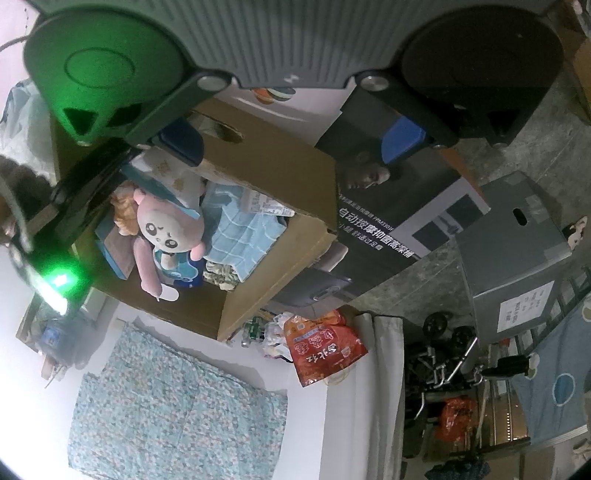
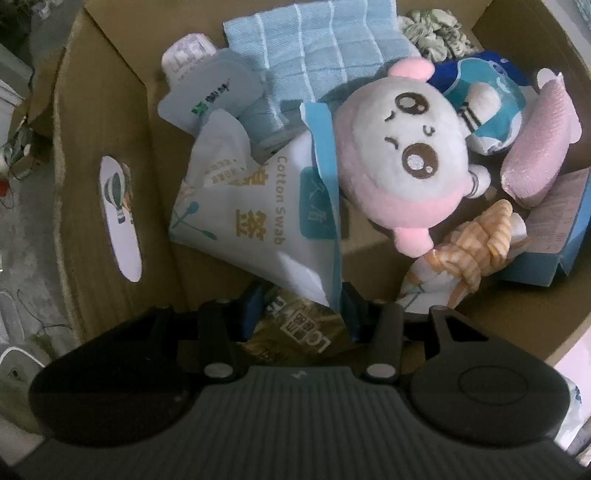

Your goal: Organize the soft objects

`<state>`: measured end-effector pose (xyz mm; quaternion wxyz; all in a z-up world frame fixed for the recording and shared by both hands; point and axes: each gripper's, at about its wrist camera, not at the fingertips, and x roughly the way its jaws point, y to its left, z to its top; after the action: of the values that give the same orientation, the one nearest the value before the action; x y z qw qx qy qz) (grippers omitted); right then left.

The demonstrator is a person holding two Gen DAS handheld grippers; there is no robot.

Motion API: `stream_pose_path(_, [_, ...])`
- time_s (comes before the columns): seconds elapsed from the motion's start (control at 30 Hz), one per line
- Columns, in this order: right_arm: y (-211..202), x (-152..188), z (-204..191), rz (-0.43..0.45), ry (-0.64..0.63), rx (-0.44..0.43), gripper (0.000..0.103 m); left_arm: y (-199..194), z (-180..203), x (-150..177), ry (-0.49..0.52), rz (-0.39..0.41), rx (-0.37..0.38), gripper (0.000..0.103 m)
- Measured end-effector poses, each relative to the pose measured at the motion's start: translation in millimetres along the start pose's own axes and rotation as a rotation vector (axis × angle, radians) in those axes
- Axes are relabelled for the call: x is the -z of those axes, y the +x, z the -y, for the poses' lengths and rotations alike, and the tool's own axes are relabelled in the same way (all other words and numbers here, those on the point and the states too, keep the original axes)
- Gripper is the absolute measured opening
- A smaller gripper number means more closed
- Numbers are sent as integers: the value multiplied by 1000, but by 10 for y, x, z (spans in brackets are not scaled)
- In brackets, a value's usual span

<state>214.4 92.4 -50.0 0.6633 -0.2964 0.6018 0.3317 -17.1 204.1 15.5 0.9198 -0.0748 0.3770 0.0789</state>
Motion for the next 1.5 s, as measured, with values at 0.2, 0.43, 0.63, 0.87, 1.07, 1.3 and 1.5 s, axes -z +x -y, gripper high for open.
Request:
stream_pose_path(0.2, [-443, 90, 396, 131, 109, 10, 49, 41, 14, -9, 8, -4, 6, 103])
stream_pose_path(0.43, [-563, 155, 830, 268, 206, 42, 48, 37, 68, -12, 17, -9, 0, 103])
stream_pose_path(0.63, [-726, 102, 846, 446, 227, -64, 48, 53, 72, -33, 14, -21, -3, 103])
stream_pose_path(0.87, [-438, -158, 753, 451, 273, -41, 27, 4, 82, -36, 15, -25, -7, 103])
stream_pose_path(1.07, [-307, -18, 808, 410, 366, -58, 27, -33, 22, -49, 2, -24, -25, 103])
stream_pose_path(1.3, [-859, 771, 461, 632, 353, -101, 43, -121, 68, -60, 18, -1, -29, 103])
stream_pose_path(1.5, [-1166, 1596, -83, 776, 347, -51, 81, -183, 135, -50, 25, 10, -28, 103])
